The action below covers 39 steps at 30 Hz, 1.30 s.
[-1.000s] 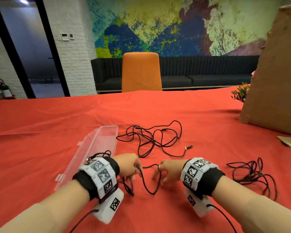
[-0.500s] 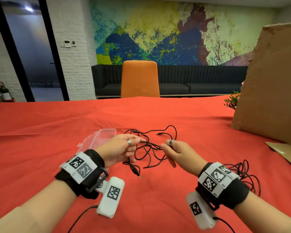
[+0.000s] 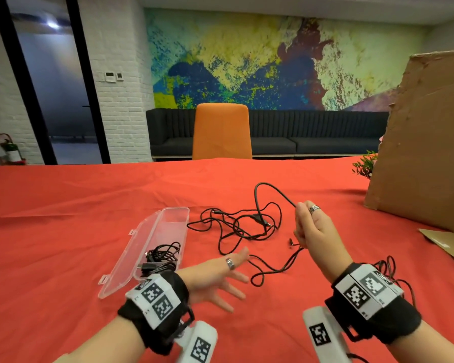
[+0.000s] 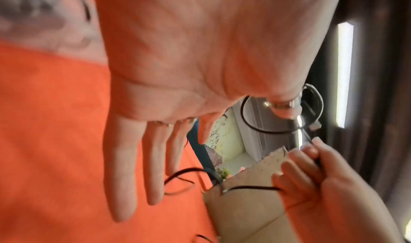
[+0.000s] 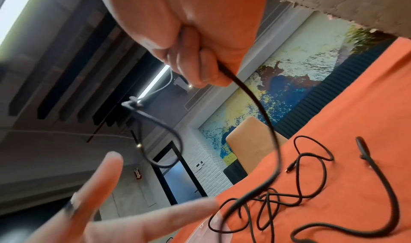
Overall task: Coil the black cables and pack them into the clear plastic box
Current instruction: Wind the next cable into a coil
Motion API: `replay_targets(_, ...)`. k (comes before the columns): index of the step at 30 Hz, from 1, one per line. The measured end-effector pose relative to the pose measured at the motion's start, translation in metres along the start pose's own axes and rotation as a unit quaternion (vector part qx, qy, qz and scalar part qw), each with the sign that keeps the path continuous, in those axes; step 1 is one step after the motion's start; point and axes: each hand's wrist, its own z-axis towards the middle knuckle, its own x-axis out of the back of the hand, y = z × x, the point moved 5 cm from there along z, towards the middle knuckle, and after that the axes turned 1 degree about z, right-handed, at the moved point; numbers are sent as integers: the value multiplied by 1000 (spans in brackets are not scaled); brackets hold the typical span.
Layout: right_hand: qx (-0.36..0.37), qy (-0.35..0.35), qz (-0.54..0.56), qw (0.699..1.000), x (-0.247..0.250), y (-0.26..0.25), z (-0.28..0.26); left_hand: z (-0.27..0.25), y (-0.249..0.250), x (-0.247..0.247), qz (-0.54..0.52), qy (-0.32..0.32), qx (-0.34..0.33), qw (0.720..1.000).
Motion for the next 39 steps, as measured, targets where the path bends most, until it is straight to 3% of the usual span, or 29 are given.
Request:
replay_targets(3,27,-1,-37,999,-4,-4,-5,5,5,-13,-216,-86,-33,972)
replay_targets(8,33,-1,-71,997,-7,-5,-19,5,32,-5,-344,-63,-108,930)
replay_targets(14,51,-56,-140,987,-17,-12,-37,5,52,12,-443,-28,-201,873)
replay_targets(16,48,-59,-162,984,-18,-10,-39,3,54,17,-442,6,-224,869)
replay_targets(19,46,-83,-219,971,-25,-9,-39,-3,55,12,-332,32,-234,913)
replay_targets(24,63,-145,-442,883,-47,-22,-44,-11,57,0,-150,49,-240,958)
replay_targets(26,60,-156,-447,879,-53,-23,-42,-14,59,2,-115,71,-251,959)
replay_targets(29,68,-202,-356,910,-68,-23,-45,-17,63,5,-96,101,-273,952)
replay_targets(31,71,-247,-273,927,-75,-18,-47,-20,67,8,-183,83,-288,936)
replay_targets(33,62,-271,-209,938,-71,-7,-47,-25,72,18,-308,87,-308,896)
replay_targets(36,33,-299,-205,931,-55,13,-54,-32,72,45,-397,180,-316,842)
replay_targets(39,15,-279,-195,940,-40,20,-58,-40,75,57,-322,278,-331,843)
